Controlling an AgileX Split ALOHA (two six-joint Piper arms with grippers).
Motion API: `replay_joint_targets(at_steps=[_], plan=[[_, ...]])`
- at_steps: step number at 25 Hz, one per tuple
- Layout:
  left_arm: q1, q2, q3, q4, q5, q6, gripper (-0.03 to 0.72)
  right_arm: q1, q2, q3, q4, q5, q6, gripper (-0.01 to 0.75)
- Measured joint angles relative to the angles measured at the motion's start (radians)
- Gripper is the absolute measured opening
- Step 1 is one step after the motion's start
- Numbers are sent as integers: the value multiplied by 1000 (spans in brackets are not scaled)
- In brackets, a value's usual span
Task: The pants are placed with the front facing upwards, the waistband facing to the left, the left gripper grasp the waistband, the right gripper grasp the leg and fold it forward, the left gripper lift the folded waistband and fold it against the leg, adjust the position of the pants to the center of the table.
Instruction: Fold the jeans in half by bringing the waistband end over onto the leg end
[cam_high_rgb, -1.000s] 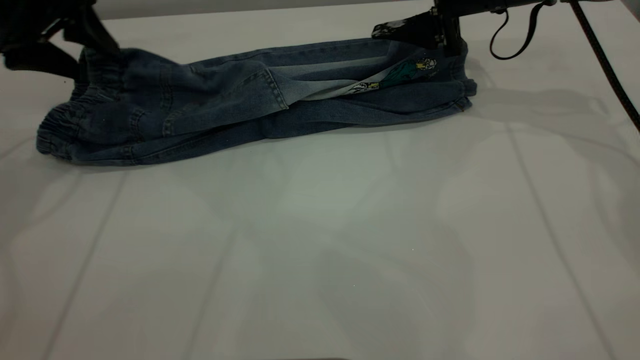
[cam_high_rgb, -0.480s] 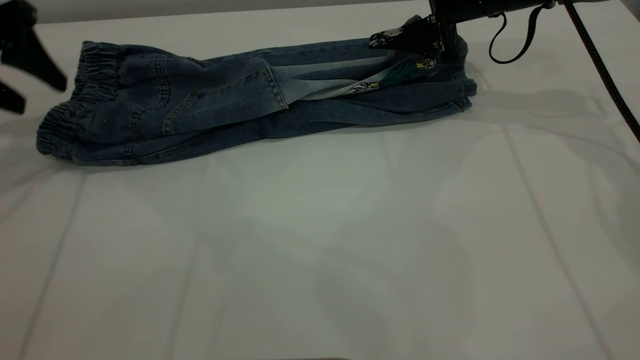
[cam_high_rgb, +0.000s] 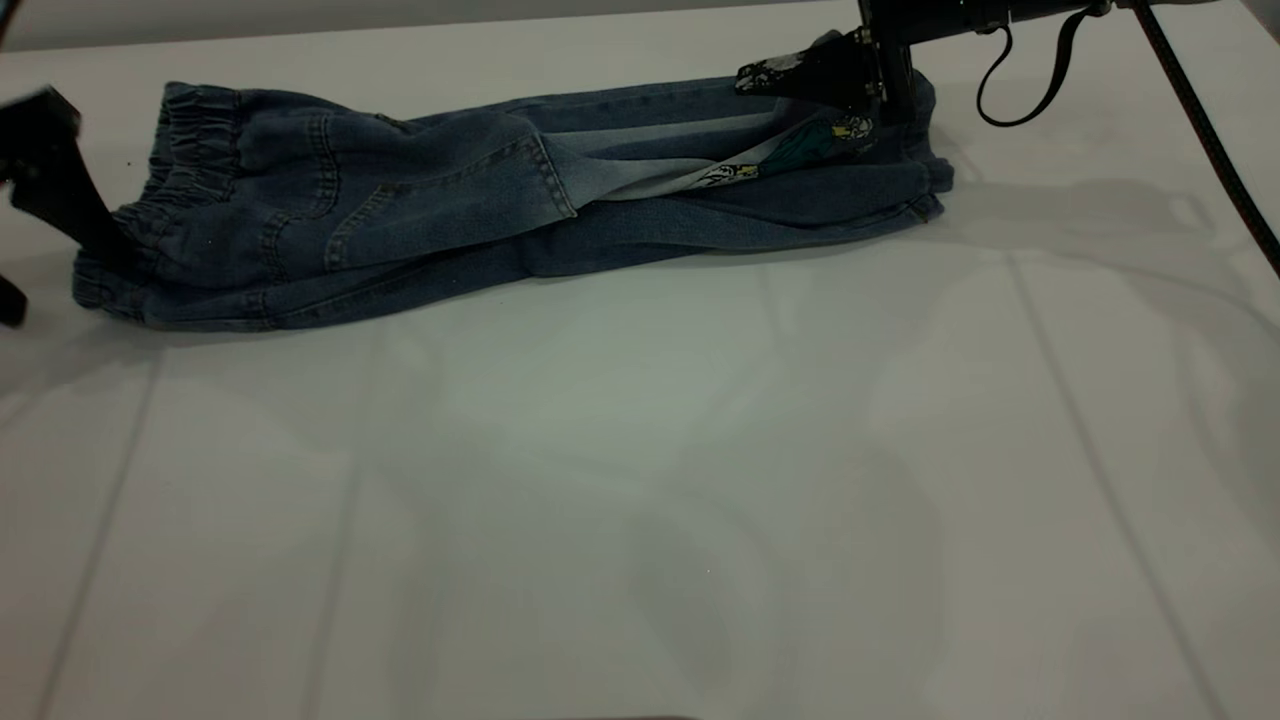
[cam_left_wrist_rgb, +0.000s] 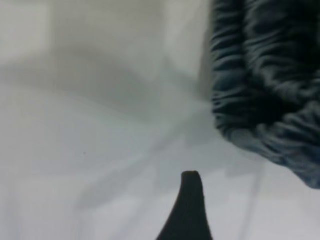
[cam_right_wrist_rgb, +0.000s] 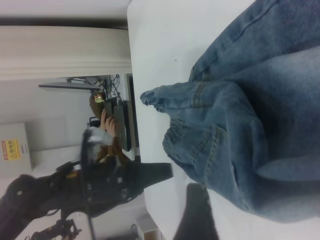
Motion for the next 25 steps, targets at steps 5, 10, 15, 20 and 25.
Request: replay_joint_targets(at_steps=[5,10,15,20,25], plan=[[0,18,0,-82,-35,-6,585,0,0,0,-1,3,0,479],[0,40,0,-115,-64,-5,585,0,0,0,-1,3,0,479],[-3,89,0,-177,-91,25,585,0,0,0,-1,3,0,479],[-15,105,-1,-274,-114,96,519,0,0,0,-6,4,0,479],[-22,120,-1,-309,-136,121,227,8,0,0,-27,21,0,475]])
